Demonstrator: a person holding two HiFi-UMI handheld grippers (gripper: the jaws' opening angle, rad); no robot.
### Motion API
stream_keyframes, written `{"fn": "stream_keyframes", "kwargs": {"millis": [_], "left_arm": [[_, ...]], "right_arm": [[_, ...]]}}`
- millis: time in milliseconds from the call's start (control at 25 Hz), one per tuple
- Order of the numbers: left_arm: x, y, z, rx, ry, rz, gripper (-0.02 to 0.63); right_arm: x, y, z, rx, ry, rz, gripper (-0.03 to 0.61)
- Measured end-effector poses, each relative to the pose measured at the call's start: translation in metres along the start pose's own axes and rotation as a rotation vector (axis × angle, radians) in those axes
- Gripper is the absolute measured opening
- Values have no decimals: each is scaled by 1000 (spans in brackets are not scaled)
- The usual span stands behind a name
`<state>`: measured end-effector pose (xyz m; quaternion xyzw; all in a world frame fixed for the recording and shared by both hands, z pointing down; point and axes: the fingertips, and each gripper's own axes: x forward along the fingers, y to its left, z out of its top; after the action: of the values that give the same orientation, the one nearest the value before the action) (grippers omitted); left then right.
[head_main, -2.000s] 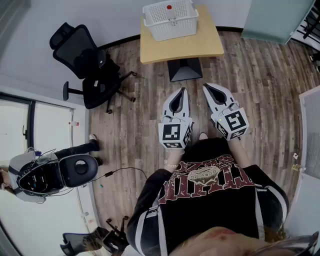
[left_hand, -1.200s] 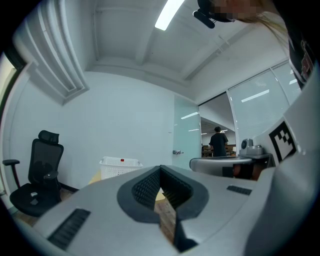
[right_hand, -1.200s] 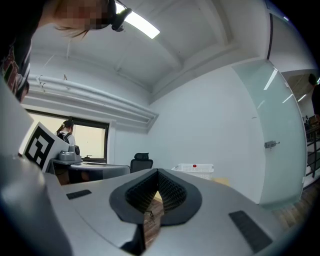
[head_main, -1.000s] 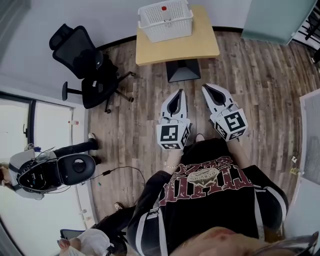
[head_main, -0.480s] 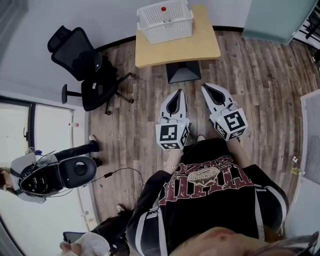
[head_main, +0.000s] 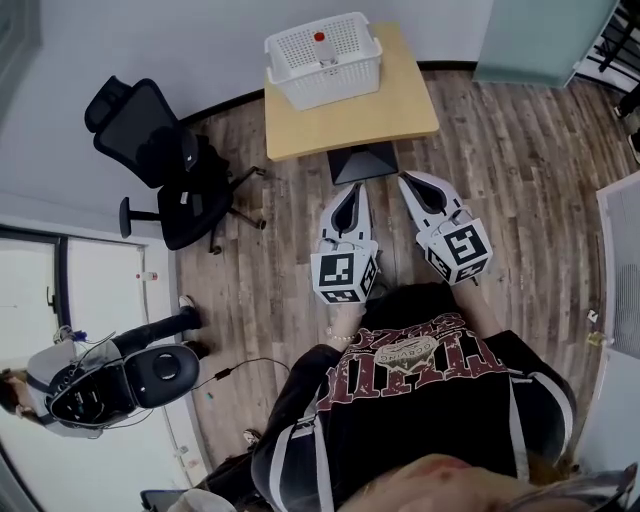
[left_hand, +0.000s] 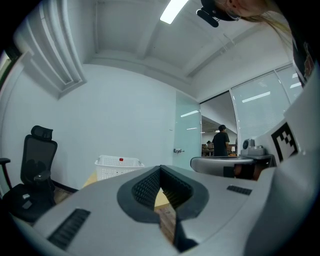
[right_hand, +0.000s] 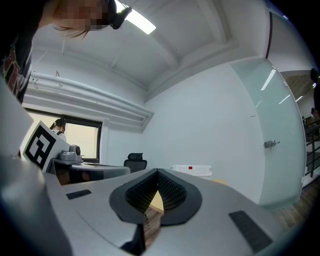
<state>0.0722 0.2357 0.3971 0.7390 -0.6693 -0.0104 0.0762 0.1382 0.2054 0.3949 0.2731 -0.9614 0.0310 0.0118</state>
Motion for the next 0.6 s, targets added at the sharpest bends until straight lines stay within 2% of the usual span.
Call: {"fn": "stream_keyframes", "kwargs": {"millis": [600], "left_arm": [[49,42,7,12,9,-102,46]], "right_arm": [[55,-17,-1,-2,-6,-94,17]]}}
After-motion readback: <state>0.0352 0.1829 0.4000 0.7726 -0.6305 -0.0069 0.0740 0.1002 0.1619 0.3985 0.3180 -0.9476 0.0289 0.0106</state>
